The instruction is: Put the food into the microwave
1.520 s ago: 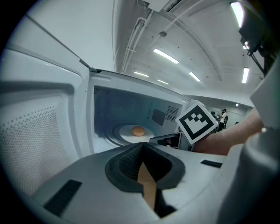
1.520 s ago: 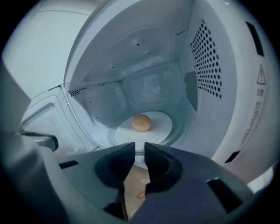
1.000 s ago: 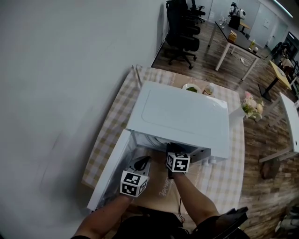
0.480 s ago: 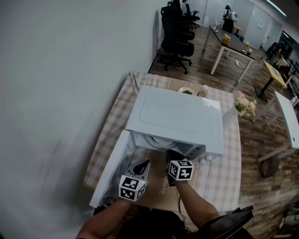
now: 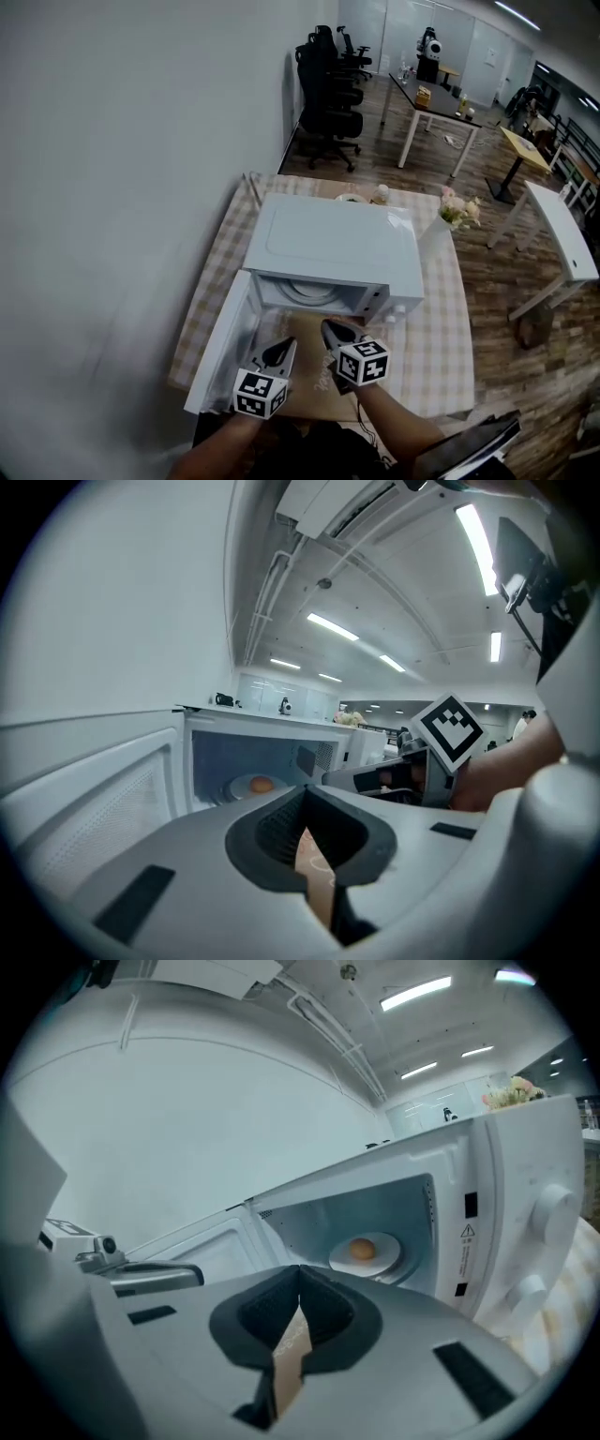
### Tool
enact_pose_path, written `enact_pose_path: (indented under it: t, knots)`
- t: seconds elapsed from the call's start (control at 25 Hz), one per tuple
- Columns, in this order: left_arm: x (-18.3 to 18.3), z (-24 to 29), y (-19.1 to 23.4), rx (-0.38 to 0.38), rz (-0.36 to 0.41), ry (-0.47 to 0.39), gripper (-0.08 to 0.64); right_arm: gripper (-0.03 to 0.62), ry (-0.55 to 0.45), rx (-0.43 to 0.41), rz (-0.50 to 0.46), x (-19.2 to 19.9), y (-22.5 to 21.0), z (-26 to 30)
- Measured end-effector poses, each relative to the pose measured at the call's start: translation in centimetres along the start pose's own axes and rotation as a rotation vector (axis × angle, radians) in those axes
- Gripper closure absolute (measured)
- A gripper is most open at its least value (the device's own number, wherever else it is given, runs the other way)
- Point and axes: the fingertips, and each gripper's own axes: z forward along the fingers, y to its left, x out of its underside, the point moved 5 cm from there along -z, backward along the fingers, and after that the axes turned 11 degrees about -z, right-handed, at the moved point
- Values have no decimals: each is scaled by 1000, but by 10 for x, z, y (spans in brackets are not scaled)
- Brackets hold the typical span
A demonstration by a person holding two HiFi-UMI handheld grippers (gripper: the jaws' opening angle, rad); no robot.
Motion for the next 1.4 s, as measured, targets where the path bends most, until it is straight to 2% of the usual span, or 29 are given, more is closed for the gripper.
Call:
enact_pose_path:
  t: [0.28, 0.44, 0.6, 0.8, 1.04, 1.12, 1.4]
  knots:
    - [-14, -32, -32, 35, -15, -57, 552, 583, -52, -2, -36, -20, 18, -58]
    - [-24, -41, -41, 23, -45, -100, 552, 583, -94, -7, -40, -33, 18, -84]
    - [-31, -50, -52, 8, -26, -101, 552, 583, -135, -54, -30, -53, 22, -114]
    - [-50, -51, -74, -26, -44, -139, 552, 584, -180, -40, -56, -77, 3, -149]
    - [-76, -48, -117, -24, 5, -166, 552, 584, -208, -44, -78, -89, -16, -182]
    - [-80, -46, -127, -31, 21, -173, 552, 584, -223, -41, -80, -90, -21, -191]
    - [-79, -38, -146, -34, 5, -190, 552, 584, -239, -51, -98, -94, -30, -209]
